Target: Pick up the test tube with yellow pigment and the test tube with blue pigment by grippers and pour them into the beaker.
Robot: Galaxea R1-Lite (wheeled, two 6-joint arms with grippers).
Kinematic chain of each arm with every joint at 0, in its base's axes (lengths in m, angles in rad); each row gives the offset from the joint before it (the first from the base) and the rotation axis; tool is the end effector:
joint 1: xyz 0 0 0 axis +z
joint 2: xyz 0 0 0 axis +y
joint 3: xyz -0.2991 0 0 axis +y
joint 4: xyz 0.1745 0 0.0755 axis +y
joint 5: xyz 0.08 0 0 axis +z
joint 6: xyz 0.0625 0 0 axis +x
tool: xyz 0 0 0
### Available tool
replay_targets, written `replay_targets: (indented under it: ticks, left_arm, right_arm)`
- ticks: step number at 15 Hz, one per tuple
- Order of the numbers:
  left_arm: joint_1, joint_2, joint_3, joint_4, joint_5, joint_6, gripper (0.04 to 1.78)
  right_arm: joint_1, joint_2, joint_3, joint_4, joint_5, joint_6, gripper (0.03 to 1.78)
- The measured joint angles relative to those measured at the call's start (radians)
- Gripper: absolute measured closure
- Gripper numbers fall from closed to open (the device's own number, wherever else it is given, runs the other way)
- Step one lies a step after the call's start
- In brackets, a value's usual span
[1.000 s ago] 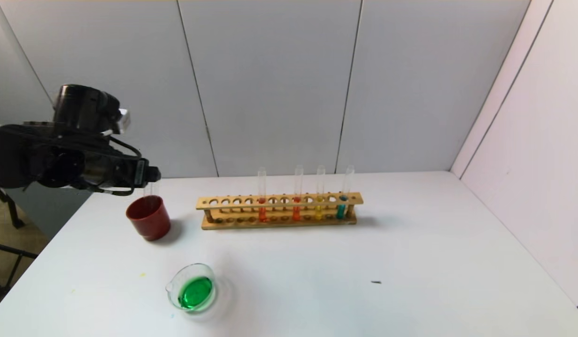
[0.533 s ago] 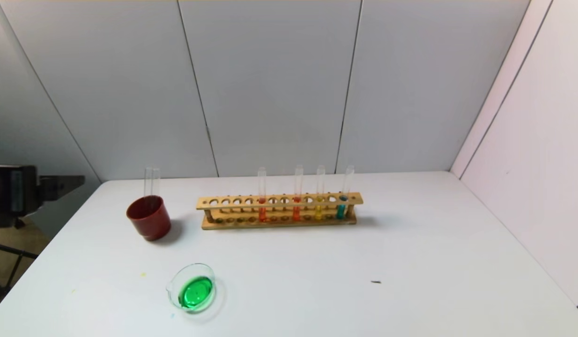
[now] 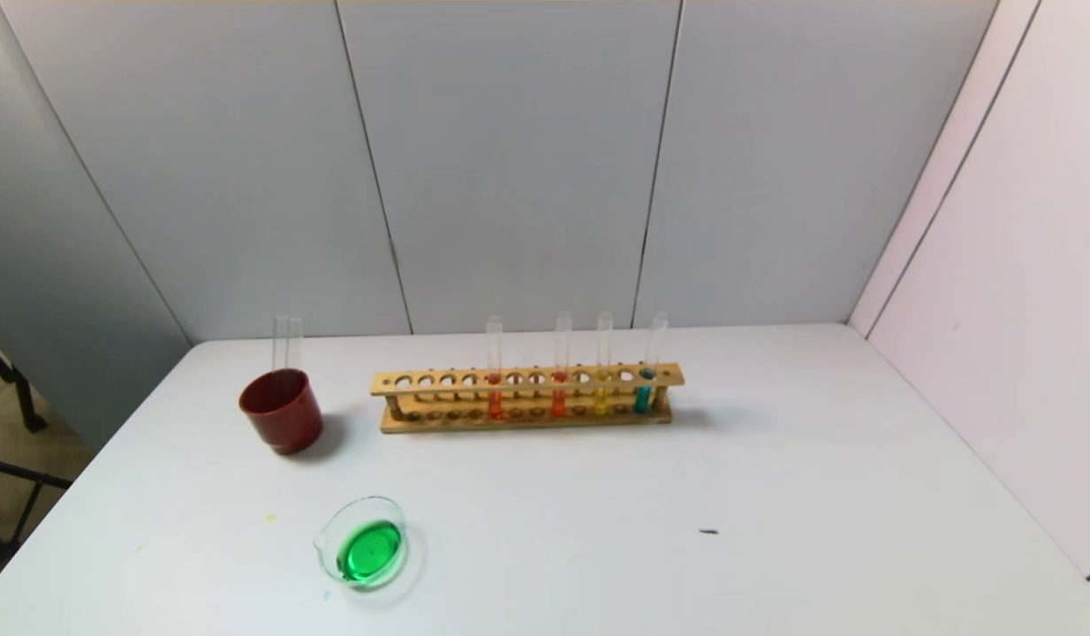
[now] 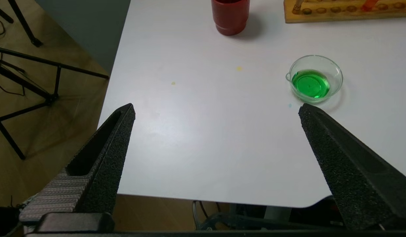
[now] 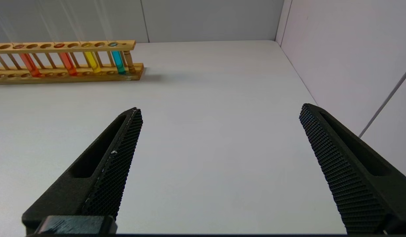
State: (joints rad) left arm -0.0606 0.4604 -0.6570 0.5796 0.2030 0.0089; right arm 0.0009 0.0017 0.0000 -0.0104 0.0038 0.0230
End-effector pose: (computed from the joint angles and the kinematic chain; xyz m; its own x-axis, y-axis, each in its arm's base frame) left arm 0.0201 0.0114 0.1883 0.9190 0.1462 -0.3660 -0.1240 0.9888 0.0836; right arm 0.0180 0.0003 0.0770 1.0000 0.0047 0.0087 -0.0049 0.9997 0.0230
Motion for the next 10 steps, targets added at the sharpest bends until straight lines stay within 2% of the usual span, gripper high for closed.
replay_targets:
  ticks: [3, 7, 9, 10]
  left_arm:
    - [0.022, -0.163, 0.094, 0.063, 0.004, -0.002, 0.07]
    - [0.057, -0.356, 0.217, 0.062, -0.004, 0.025, 0.07]
    - [0.06, -0.418, 0.322, -0.002, -0.029, 0.053, 0.07]
    - [0.061, -0.434, 0.379, -0.078, -0.059, 0.059, 0.07]
  right_arm:
    - [0.0, 0.0, 0.0, 0.0, 0.0, 0.0, 0.07]
    - [0.0, 0.0, 0.0, 0.0, 0.0, 0.0, 0.07]
    - [0.0, 0.0, 0.0, 0.0, 0.0, 0.0, 0.07]
    - [0.0, 0.0, 0.0, 0.0, 0.0, 0.0, 0.07]
